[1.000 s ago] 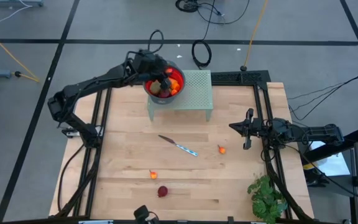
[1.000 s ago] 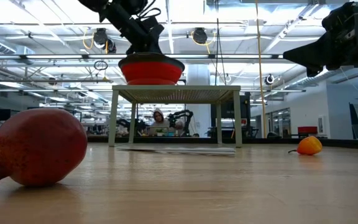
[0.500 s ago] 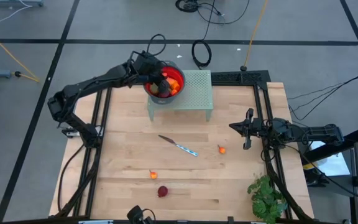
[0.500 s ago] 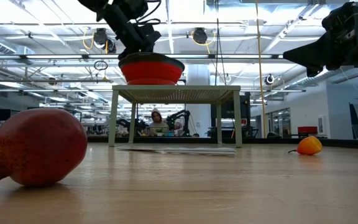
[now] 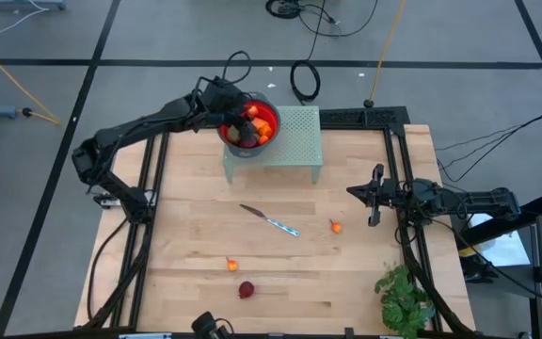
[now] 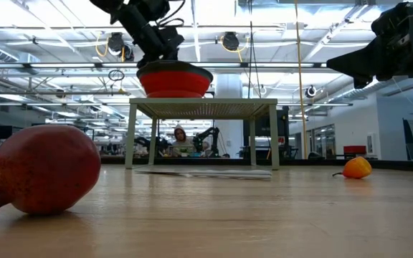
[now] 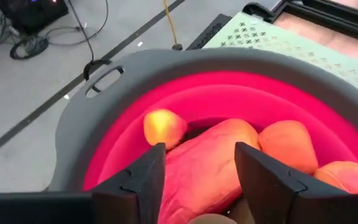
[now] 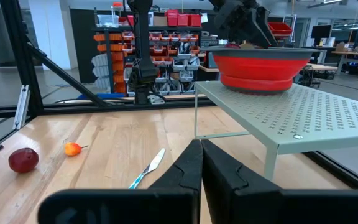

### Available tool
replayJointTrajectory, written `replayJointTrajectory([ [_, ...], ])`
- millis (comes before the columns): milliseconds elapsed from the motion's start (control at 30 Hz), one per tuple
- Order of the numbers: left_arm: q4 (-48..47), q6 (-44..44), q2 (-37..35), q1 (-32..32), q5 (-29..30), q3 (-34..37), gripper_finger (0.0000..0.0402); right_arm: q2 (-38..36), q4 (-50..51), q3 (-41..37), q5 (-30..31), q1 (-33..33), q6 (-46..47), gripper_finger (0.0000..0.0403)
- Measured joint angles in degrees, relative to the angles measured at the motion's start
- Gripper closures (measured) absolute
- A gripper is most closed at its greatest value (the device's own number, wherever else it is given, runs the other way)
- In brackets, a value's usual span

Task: Pick & Place Fruit
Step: Put the peach into the red strainer bowl

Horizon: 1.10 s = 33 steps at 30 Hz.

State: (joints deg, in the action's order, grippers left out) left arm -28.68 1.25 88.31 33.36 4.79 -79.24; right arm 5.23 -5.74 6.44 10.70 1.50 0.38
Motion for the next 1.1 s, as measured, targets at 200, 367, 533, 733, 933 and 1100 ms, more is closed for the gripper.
replayJointTrajectory([
  [200, -0.68, 2.12, -4.3, -1.81, -0.08, -4.82, 0.0203, 0.0, -0.02, 0.0, -0.02, -0.02, 0.0, 0.0403],
  [367, -2.95, 4.07, -7.8, -7.25, -0.25, -7.94, 0.0221, 0.01, -0.02, -0.01, -0.08, -0.01, 0.0, 0.0403],
  [533, -3.46, 7.83, -11.05, -14.5, -0.24, -8.13, 0.0257, 0.02, -0.05, 0.0, -0.23, 0.0, 0.0, 0.0403],
  [733, -5.34, 14.05, -11.63, -24.35, -0.28, -8.13, 0.0304, 0.0, -0.04, 0.0, -0.24, -0.02, 0.0, 0.0403],
  [933, -8.68, 23.53, -11.11, -33.7, -0.24, -8.13, 0.0342, 0.0, -0.04, 0.0, -0.25, -0.02, 0.01, 0.0403],
  [1100, -9.04, 31.79, -10.5, -40.82, 1.97, -8.09, 0.0372, 0.0, -0.04, 0.0, -0.24, 0.0, 0.0, 0.0403],
])
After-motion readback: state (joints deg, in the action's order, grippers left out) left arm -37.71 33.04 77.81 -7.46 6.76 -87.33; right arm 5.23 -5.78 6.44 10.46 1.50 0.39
